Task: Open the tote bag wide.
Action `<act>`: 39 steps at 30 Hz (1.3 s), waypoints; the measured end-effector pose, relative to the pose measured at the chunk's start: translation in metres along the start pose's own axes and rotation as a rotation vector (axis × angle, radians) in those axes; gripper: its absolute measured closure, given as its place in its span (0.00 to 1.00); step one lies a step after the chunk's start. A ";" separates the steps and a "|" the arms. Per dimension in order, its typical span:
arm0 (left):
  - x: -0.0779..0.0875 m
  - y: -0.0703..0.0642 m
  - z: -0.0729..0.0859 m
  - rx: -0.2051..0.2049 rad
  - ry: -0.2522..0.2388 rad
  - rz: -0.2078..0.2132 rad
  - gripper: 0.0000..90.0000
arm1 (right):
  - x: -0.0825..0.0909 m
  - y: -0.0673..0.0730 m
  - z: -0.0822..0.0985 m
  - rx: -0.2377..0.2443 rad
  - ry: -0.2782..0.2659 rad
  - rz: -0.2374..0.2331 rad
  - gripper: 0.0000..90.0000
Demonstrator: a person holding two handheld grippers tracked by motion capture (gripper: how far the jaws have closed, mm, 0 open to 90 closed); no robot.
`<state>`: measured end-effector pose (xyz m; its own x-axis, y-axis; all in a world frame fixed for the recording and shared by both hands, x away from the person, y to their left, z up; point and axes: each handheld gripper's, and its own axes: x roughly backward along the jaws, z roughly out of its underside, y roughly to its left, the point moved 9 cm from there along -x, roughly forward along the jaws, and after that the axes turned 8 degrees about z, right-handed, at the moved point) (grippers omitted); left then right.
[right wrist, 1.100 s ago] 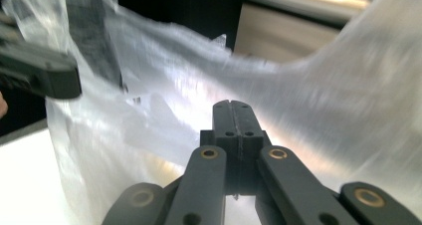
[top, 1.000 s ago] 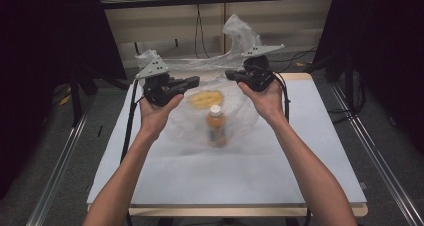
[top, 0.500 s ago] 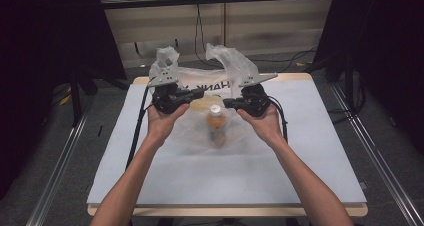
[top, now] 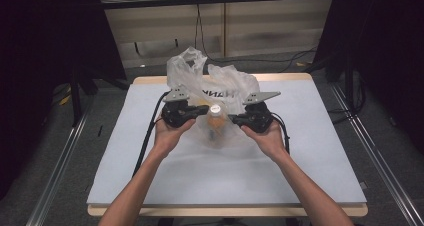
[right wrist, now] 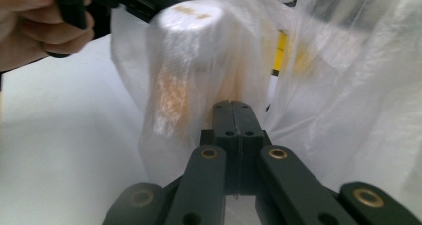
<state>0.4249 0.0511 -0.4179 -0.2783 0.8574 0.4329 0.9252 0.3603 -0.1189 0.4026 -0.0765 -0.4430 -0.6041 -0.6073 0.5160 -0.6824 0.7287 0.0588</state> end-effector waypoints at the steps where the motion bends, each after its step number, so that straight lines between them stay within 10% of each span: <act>1: 0.000 -0.002 0.002 0.001 0.008 0.002 1.00 | 0.001 0.003 0.000 0.005 -0.003 -0.009 1.00; 10: -0.004 0.010 0.036 -0.009 0.112 -0.041 1.00 | 0.001 0.013 0.019 0.016 -0.007 -0.066 1.00; 28: -0.024 0.044 0.102 0.157 0.190 -0.043 1.00 | -0.024 -0.012 0.075 -0.011 0.117 -0.020 1.00; 39: -0.032 0.040 0.110 0.157 0.221 -0.017 1.00 | -0.037 -0.010 0.101 0.005 0.207 -0.017 1.00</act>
<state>0.4424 0.0779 -0.5347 -0.2139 0.7559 0.6188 0.8650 0.4409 -0.2397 0.3905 -0.0936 -0.5491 -0.4953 -0.5415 0.6793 -0.6944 0.7166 0.0650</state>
